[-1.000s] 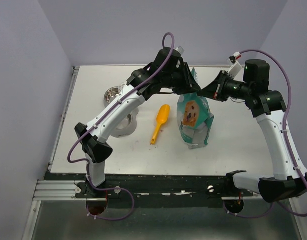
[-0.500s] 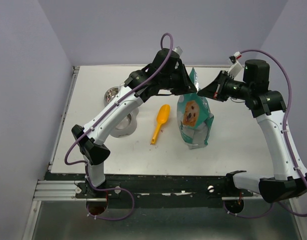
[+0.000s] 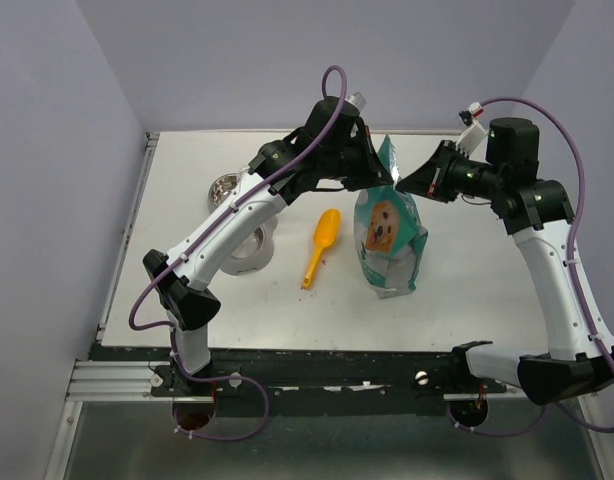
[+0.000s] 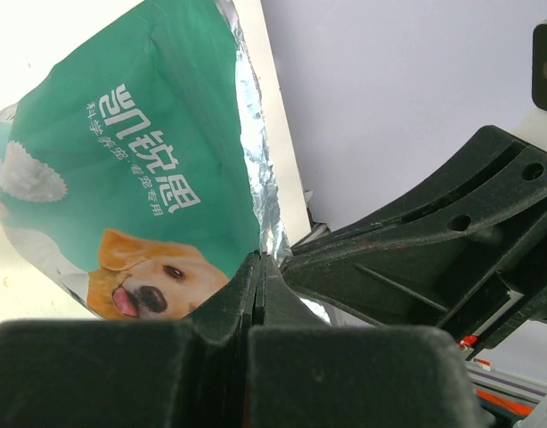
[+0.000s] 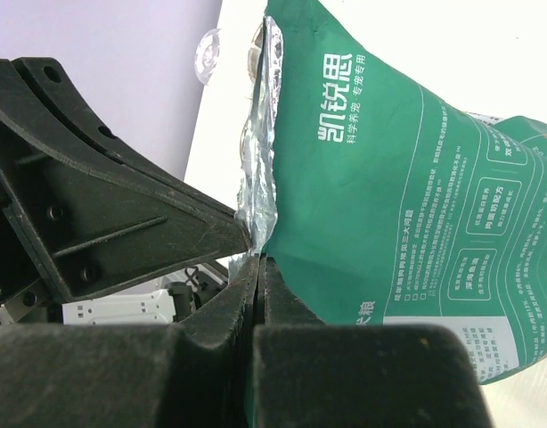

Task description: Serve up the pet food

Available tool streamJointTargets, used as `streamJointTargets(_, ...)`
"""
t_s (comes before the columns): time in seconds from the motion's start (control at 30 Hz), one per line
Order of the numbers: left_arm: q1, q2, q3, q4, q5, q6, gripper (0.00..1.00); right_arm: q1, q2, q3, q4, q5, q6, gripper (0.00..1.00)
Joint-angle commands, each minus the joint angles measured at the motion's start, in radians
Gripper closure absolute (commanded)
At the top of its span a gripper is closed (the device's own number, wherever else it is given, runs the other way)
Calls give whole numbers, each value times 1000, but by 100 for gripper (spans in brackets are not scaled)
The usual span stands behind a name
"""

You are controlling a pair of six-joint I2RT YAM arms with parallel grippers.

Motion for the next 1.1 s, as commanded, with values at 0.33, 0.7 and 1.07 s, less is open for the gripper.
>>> streamJointTargets(0.33, -23, 1, 44, -41, -48, 22, 100, 25, 9, -46, 97, -79, 48, 89)
streamJointTargets(0.7, -28, 14, 73, -67, -63, 31, 100, 25, -26, -100, 145, -116, 85, 100)
streamJointTargets(1.07, -51, 66, 173, -263, -261, 32, 100, 45, -17, 127, -154, 496, -108, 100)
